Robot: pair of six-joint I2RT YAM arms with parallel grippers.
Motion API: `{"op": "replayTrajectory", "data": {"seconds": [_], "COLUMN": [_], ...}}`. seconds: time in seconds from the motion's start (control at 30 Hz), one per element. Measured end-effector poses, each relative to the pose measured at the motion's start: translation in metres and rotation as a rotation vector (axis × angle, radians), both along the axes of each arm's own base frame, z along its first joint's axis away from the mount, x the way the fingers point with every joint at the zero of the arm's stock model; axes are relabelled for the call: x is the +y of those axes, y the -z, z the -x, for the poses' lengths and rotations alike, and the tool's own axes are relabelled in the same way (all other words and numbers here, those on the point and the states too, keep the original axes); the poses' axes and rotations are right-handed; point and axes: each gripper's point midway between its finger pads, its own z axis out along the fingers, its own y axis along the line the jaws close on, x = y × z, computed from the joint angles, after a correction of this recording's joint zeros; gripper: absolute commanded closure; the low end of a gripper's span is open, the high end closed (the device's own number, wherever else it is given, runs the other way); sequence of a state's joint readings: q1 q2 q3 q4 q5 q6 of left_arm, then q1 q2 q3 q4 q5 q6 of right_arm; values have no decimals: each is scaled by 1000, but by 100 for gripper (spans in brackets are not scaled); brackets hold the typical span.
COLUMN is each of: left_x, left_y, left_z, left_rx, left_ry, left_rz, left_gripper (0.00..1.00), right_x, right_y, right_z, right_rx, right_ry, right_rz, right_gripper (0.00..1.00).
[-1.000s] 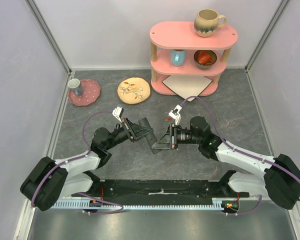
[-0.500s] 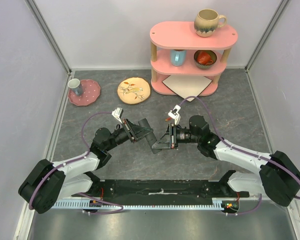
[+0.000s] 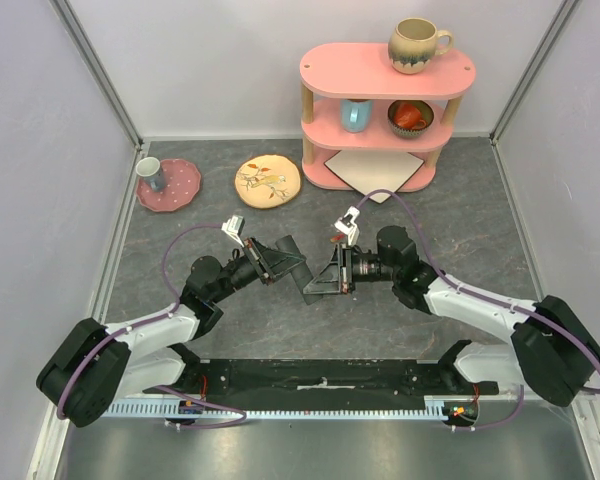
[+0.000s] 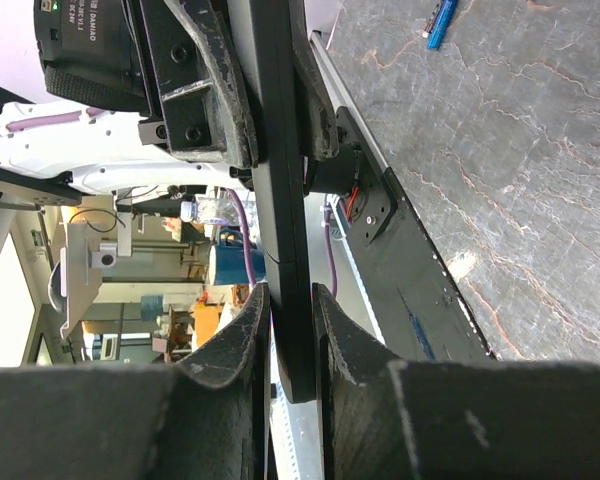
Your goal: Load the batteries into the remote control
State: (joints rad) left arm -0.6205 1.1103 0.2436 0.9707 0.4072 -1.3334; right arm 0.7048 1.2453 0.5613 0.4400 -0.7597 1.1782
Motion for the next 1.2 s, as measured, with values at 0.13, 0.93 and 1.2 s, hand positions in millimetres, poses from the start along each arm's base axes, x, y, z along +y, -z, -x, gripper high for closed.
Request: {"op": "replayTrajectory", "data": {"seconds": [0.13,0.93,1.2], "left_x": [0,-14,-15], "left_y": [-1,3,-4], "left_z": [-2,28,29], "left_rx": [0,-20,-36], "left_ry": [-13,116,146], "left_rz": [2,-40,-35], "left_gripper": [98,98,98], "right_x": [1,-1,-7], "right_y": [-1,-11,-19], "right_z": [-2,-11,-8], "right_rx": [5,-67,-120], "right_ry": [-9,-29,-28], "right_rz": [-1,-3,-14], "right_gripper": [87,54,55]}}
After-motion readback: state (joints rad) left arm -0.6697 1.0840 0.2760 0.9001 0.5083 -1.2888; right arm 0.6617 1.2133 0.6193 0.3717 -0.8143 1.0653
